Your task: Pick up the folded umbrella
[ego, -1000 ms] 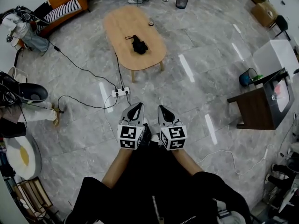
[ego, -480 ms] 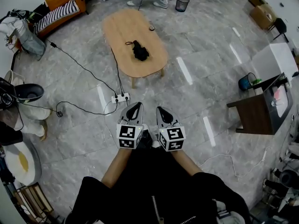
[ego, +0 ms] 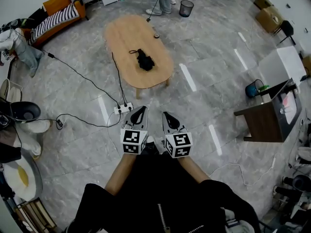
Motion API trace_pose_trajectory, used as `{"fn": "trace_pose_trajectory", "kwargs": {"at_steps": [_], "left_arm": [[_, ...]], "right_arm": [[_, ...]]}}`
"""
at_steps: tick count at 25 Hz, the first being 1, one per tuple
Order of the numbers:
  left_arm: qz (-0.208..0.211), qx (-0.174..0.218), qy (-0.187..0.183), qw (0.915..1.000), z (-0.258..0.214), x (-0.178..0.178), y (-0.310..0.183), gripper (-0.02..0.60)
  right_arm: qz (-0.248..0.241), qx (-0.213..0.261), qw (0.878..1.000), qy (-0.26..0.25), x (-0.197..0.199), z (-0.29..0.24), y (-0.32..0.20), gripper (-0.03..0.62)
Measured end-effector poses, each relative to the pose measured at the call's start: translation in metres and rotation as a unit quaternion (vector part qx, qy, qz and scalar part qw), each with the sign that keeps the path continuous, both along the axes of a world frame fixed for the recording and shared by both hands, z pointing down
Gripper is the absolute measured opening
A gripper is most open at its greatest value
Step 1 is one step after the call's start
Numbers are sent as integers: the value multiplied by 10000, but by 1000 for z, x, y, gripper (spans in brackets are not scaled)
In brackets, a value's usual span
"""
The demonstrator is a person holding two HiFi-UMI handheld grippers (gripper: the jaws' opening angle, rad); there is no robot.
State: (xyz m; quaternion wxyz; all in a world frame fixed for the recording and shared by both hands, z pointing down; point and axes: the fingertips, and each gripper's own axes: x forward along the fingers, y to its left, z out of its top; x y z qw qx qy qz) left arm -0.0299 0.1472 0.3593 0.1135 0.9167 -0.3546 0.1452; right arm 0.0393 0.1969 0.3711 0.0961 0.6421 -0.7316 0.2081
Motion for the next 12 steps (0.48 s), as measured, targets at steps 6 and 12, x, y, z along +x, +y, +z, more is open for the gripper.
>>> {"fn": "trace_pose_trajectory", "kwargs": {"at_steps": [6, 12], "left_arm": [[44, 4, 70, 10000, -2, -7, -22, 17], [163, -60, 86, 9998, 4, -6, -32, 17]], "right_arm": [[75, 48, 9999, 60, -8, -4, -20, 11], [182, -49, 9998, 93, -10, 2, -25, 11]]}}
